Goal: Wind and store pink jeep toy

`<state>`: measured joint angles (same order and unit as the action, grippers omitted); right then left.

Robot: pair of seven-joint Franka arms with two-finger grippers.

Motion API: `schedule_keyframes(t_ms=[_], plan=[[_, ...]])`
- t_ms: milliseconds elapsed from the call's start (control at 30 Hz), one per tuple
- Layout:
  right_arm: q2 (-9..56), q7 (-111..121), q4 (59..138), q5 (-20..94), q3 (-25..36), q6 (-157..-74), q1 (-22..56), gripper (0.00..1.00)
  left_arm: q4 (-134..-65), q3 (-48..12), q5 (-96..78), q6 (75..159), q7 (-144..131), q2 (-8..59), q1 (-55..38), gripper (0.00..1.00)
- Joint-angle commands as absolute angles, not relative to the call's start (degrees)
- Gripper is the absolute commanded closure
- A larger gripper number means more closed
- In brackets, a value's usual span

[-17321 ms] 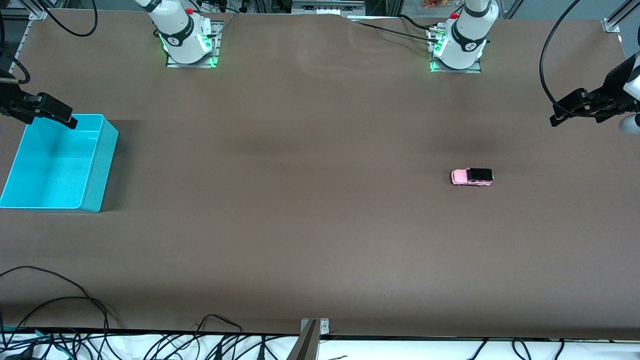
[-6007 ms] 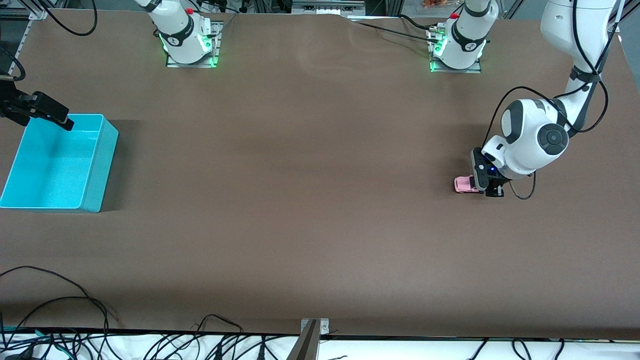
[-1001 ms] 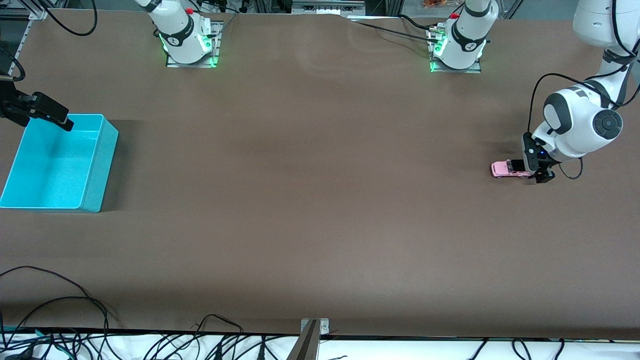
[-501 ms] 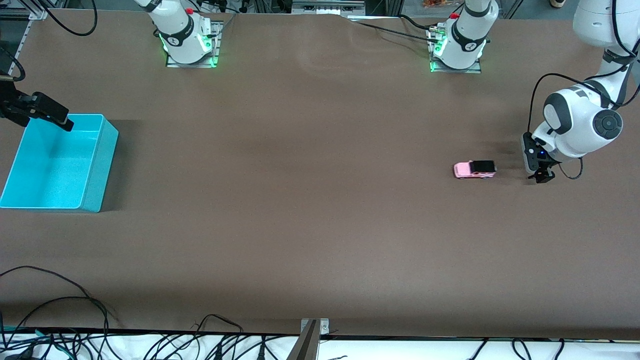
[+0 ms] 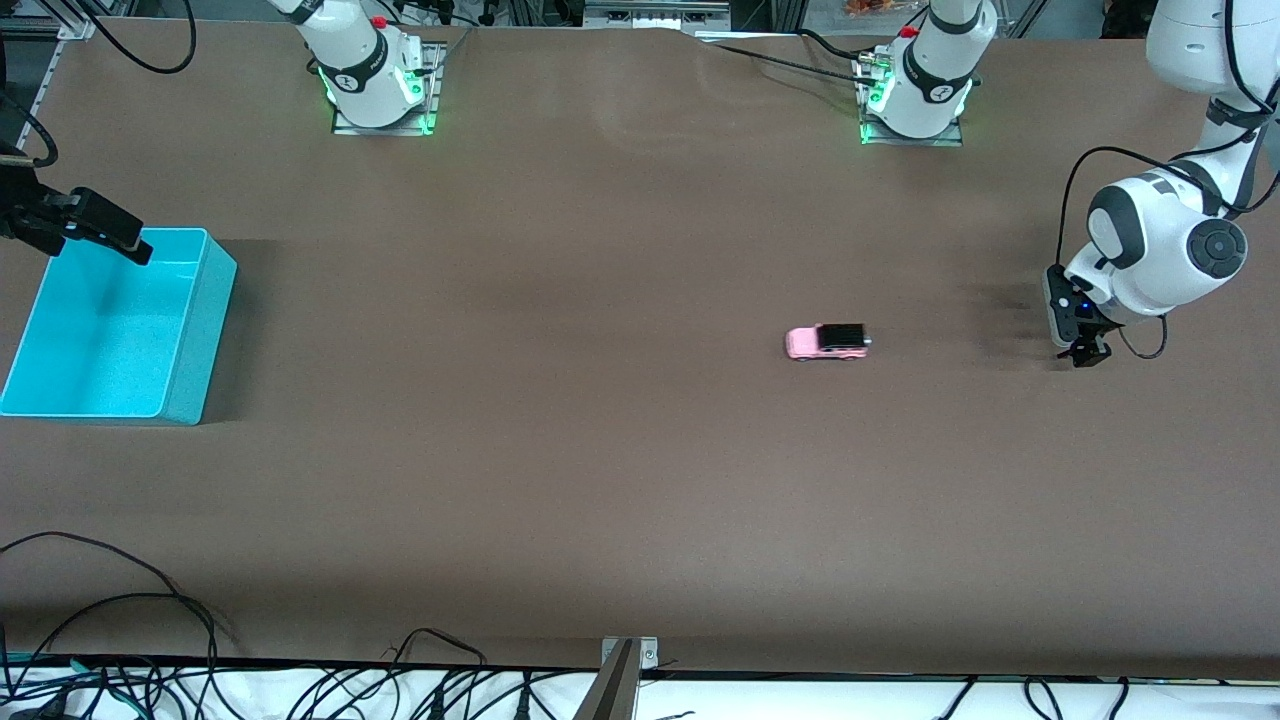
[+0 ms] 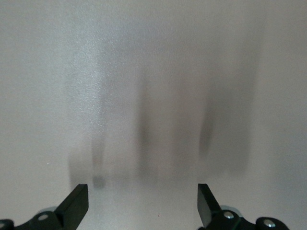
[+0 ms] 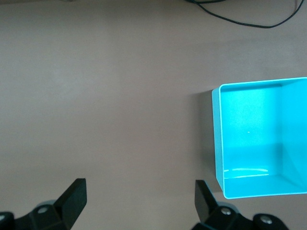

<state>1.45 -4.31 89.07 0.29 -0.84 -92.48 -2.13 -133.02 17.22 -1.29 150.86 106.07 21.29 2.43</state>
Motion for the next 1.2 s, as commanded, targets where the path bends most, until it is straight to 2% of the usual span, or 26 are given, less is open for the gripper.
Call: schedule_keyframes(t_ms=[0,367,1168], plan=[[1.93,-3.96,87.98,1.84,-0.88,-91.67,-2.28,0.0,-133.07,17.4,-2.81,150.47,107.58,18.73,1.85,0.0],[1.93,-3.78,87.98,2.2,-0.97,-91.32,-2.29,0.0,-133.07,17.4,-2.81,148.01,107.58,13.45,1.76,0.0],[1.85,-11.6,87.98,1.41,-2.37,-82.27,-1.41,0.0,-133.33,16.44,-2.81,147.75,107.67,4.22,0.97,0.0]])
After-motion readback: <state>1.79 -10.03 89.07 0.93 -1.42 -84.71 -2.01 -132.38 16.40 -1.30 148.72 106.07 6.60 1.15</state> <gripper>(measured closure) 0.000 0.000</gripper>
